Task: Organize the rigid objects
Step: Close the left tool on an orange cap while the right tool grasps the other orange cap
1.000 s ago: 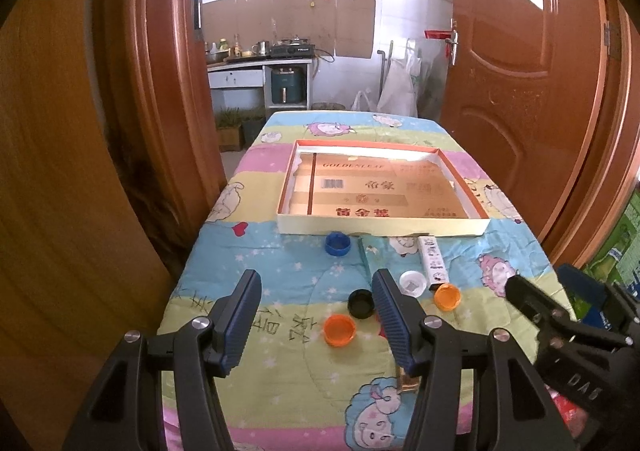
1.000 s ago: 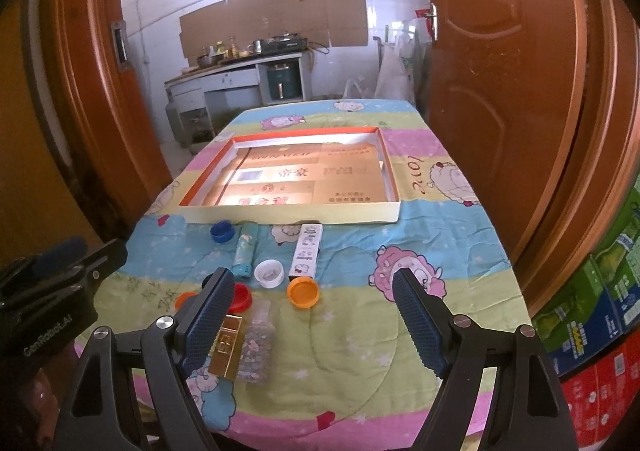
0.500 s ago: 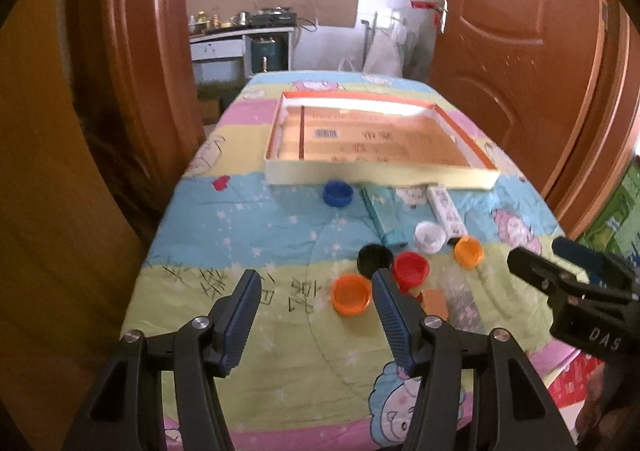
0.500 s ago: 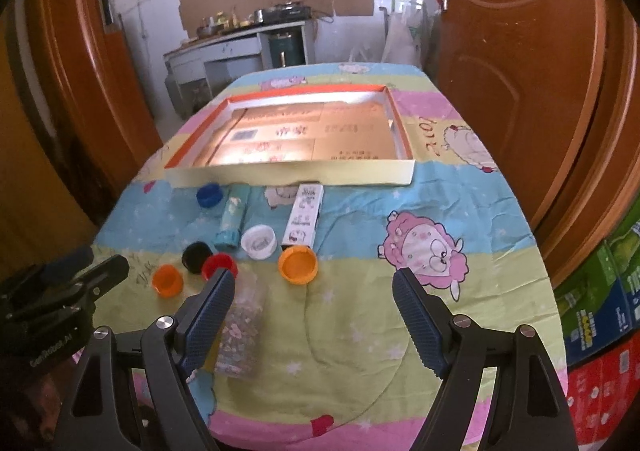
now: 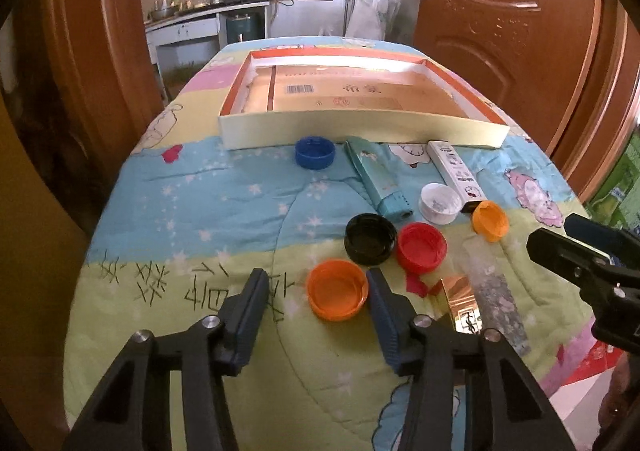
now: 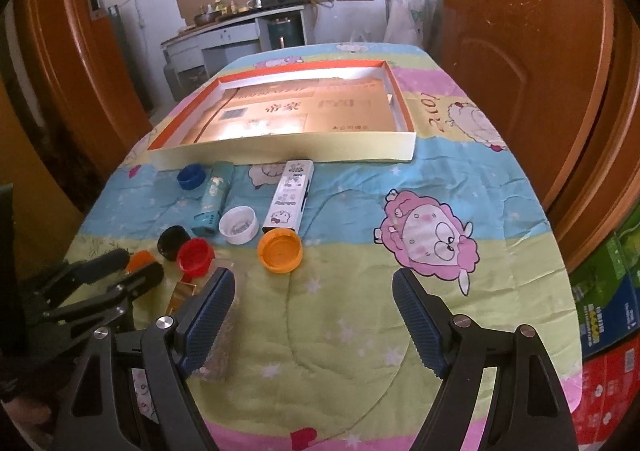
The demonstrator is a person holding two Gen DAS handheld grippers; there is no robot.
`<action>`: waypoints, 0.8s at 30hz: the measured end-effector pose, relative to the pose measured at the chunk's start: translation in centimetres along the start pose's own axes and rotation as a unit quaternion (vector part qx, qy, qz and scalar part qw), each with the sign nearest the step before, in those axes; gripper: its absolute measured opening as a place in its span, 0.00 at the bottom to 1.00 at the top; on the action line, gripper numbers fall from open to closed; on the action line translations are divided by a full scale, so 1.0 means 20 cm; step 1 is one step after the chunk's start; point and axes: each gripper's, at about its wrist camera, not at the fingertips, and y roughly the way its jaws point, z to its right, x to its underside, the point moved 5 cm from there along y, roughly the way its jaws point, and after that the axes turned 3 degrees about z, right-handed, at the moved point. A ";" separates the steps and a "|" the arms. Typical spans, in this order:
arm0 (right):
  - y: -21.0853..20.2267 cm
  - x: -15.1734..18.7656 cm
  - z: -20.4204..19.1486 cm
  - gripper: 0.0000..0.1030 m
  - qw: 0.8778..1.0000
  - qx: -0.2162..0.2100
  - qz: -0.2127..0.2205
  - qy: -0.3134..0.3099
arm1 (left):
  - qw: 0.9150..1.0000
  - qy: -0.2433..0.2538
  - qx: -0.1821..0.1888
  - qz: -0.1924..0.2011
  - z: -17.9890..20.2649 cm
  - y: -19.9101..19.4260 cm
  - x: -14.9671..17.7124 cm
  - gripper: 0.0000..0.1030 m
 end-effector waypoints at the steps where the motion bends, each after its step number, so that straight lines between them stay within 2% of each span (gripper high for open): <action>1: 0.01 0.00 0.00 0.80 1.000 -0.001 -0.002 -0.001 | 1.000 0.003 -0.003 0.001 0.00 0.00 0.00 0.47; 3: 0.03 -0.01 -0.01 0.80 1.000 -0.005 -0.002 -0.006 | 1.000 0.011 -0.008 0.004 0.01 0.00 0.01 0.42; 5: 0.05 -0.02 -0.03 0.80 1.000 -0.011 -0.003 -0.014 | 1.000 0.011 -0.012 0.009 0.00 -0.01 0.02 0.29; 7: 0.08 -0.02 -0.04 0.78 1.000 -0.012 -0.005 -0.025 | 1.000 0.004 -0.010 0.010 -0.01 -0.01 0.02 0.29; 14: 0.19 -0.06 -0.08 0.57 0.998 0.006 -0.014 -0.053 | 1.000 -0.002 -0.007 0.013 -0.02 -0.04 0.00 0.29; 19: 0.24 -0.06 -0.11 0.55 0.997 0.003 -0.023 -0.069 | 1.000 0.005 -0.009 0.021 0.00 -0.06 -0.01 0.29; 21: 0.25 -0.06 -0.11 0.43 0.997 0.004 -0.026 -0.071 | 1.000 0.004 -0.009 0.022 0.00 -0.07 -0.01 0.29; 22: 0.25 -0.06 -0.11 0.33 0.997 0.006 -0.030 -0.073 | 1.000 0.003 -0.009 0.021 0.00 -0.07 -0.01 0.29; 24: 0.25 -0.05 -0.10 0.30 0.997 0.008 -0.031 -0.074 | 1.000 0.000 -0.009 0.022 -0.01 -0.07 -0.02 0.29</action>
